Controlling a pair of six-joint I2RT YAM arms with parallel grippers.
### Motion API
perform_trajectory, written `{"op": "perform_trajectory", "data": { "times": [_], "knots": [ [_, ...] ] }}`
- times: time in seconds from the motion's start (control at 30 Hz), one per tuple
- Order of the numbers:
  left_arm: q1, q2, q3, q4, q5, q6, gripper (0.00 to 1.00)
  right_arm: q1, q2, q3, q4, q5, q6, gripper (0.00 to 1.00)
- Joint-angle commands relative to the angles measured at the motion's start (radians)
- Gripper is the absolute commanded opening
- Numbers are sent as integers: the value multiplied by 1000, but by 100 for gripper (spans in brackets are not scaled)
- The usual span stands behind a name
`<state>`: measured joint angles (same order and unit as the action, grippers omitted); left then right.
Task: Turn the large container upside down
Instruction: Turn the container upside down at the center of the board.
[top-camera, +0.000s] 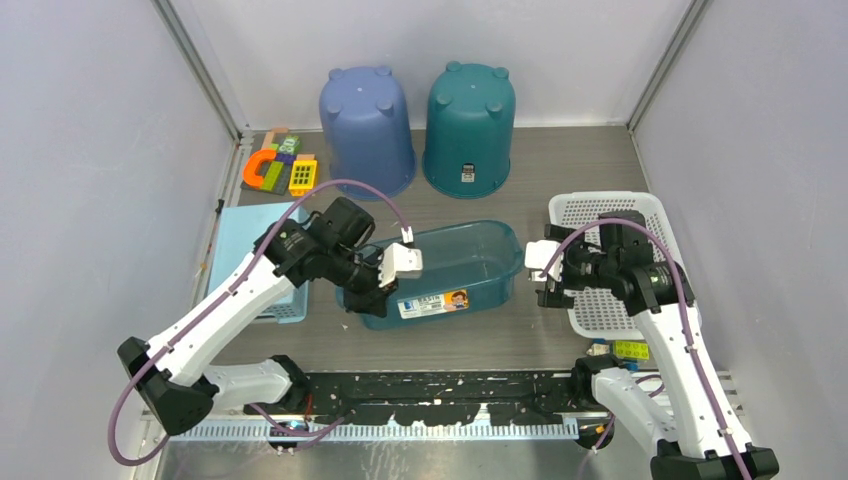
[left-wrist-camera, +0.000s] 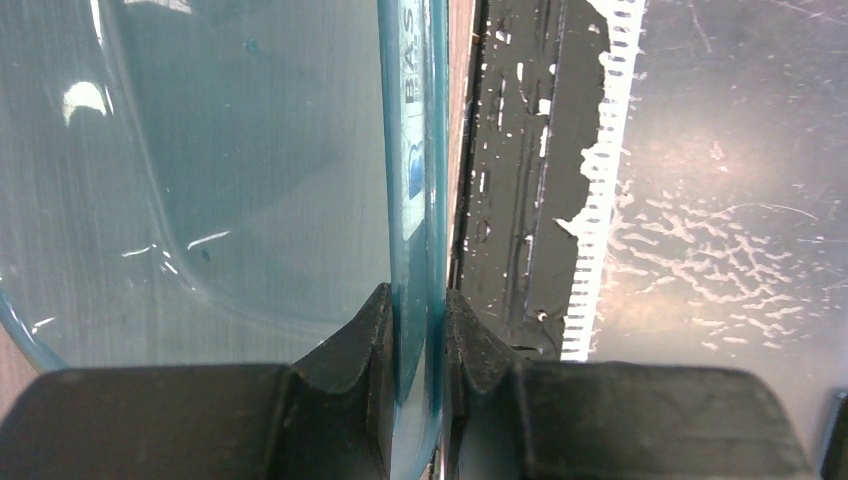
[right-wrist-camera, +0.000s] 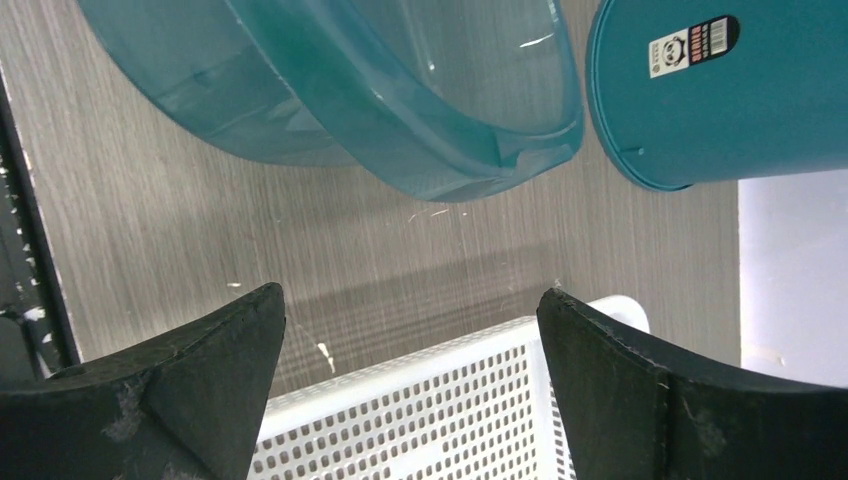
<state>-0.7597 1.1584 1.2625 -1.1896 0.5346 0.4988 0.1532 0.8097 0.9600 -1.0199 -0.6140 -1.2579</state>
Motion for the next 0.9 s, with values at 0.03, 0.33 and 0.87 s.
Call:
{"op": "perform_trajectory", "data": {
  "times": [0.03,0.33,0.87],
  "knots": [
    [27,18,71,-43,136,27,0,17,8,-8,122,-42,10,100],
    [37,55,96,-120,203,61,0,40,57,6,120,-117,-104,100],
    [67,112,114,-133,268,57,0,143,39,-95,155,-85,-138,88]
  ]
}}
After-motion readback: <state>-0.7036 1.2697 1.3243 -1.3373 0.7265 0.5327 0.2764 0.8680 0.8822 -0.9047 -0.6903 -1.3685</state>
